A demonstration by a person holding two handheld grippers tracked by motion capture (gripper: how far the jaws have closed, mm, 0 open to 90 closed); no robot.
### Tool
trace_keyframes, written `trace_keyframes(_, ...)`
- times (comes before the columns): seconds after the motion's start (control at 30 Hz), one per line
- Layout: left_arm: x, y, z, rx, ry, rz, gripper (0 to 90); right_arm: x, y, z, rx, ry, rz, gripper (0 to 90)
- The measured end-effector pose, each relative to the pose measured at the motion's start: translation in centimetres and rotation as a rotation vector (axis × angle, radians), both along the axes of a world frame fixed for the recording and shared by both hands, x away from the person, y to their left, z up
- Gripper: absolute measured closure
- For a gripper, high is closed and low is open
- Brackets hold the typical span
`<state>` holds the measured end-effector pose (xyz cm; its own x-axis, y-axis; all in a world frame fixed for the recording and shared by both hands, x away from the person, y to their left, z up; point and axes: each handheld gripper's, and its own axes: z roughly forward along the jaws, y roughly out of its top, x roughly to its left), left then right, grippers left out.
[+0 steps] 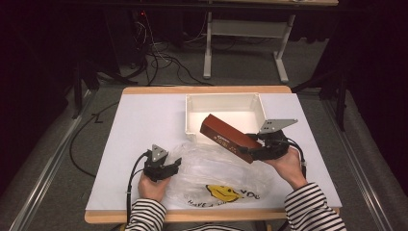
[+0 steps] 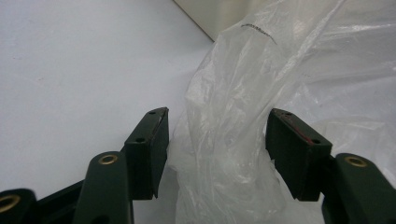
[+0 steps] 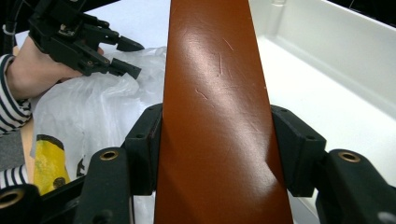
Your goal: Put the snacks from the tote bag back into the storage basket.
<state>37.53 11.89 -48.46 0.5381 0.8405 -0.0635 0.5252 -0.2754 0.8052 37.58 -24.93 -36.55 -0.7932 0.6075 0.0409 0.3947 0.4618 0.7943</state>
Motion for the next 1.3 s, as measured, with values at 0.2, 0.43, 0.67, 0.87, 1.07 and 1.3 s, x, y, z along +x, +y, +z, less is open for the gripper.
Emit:
trace_keyframes(0.2,0.0,0.0,0.0,0.001,-0.002,-0.002,40.7,0.5,0.0,0.3,-0.016,0.000,-0.024,42.4)
trace_keyframes(0.43,0.0,0.0,0.0,-0.004,-0.002,0.001,40.6,1.4,-0.3,0.6,-0.016,0.011,-0.050,42.4)
trace_keyframes(0.67,0.0,0.0,0.0,-0.005,-0.001,0.000,40.5,2.1,-0.3,0.6,-0.025,0.020,-0.070,42.4)
trace_keyframes(0.87,0.0,0.0,0.0,-0.006,-0.002,-0.001,40.5,2.9,-0.4,0.6,-0.039,0.020,-0.089,42.3)
trace_keyframes(1.07,-0.1,0.1,0.0,-0.013,-0.005,0.000,40.5,3.7,-0.2,0.6,-0.058,0.014,-0.103,42.3)
trace_keyframes(1.3,-0.1,0.1,0.0,-0.013,-0.007,0.002,40.5,4.4,0.1,0.0,-0.072,0.022,-0.114,42.3)
